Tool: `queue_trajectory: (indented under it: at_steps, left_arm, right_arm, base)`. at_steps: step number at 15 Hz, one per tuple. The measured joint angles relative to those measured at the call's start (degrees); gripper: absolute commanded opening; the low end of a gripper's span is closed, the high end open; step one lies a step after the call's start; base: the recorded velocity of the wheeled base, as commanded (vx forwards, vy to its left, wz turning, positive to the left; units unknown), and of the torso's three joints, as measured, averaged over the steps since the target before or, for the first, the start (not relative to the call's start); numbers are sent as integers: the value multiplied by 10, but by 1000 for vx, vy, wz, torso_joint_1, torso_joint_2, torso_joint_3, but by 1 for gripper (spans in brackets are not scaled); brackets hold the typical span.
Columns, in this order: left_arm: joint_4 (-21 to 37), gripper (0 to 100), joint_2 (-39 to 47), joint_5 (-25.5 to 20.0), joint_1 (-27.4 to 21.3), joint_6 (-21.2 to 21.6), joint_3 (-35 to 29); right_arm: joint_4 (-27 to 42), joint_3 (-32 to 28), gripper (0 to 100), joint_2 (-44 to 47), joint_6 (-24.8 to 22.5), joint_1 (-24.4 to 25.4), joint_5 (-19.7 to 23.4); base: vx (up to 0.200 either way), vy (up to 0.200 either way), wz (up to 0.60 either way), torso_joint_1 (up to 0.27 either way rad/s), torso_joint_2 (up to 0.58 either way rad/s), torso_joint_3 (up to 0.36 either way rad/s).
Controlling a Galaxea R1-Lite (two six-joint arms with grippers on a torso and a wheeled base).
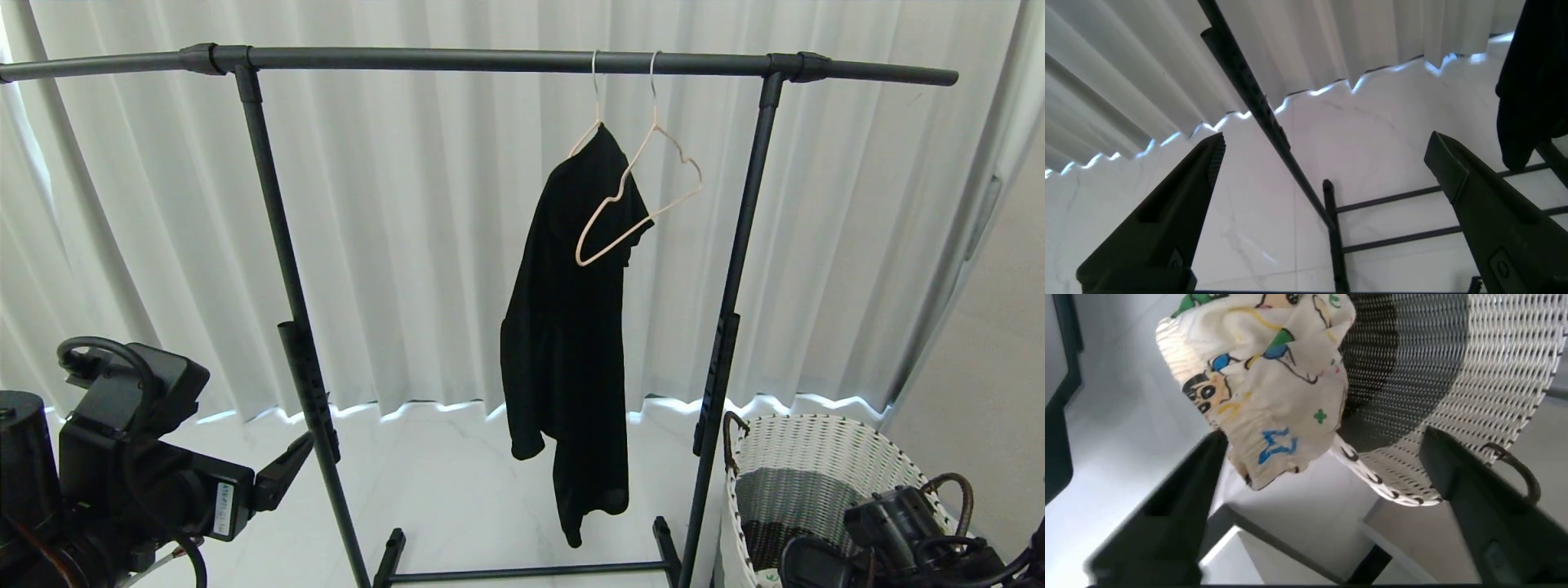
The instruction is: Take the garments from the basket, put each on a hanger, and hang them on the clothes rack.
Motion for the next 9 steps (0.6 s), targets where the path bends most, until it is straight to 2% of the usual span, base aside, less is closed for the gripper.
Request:
queue_trajectory:
  at_steps: [2, 6, 9]
  left_arm:
    - [0, 100, 0, 1, 0, 0, 0]
    - [0, 100, -1, 1, 0, 0, 0]
    - [0, 100, -1, 1, 0, 0, 0]
  right_arm:
    - [-18, 0, 0, 4, 0, -1, -1]
    - [-61, 16, 0, 7, 0, 0, -36]
    - [-80, 30, 0, -21, 9, 1, -40]
  base:
    - [0, 0, 0, 0, 0, 0]
    - [0, 0, 0, 0, 0, 0]
    - [0, 0, 0, 0, 0, 0]
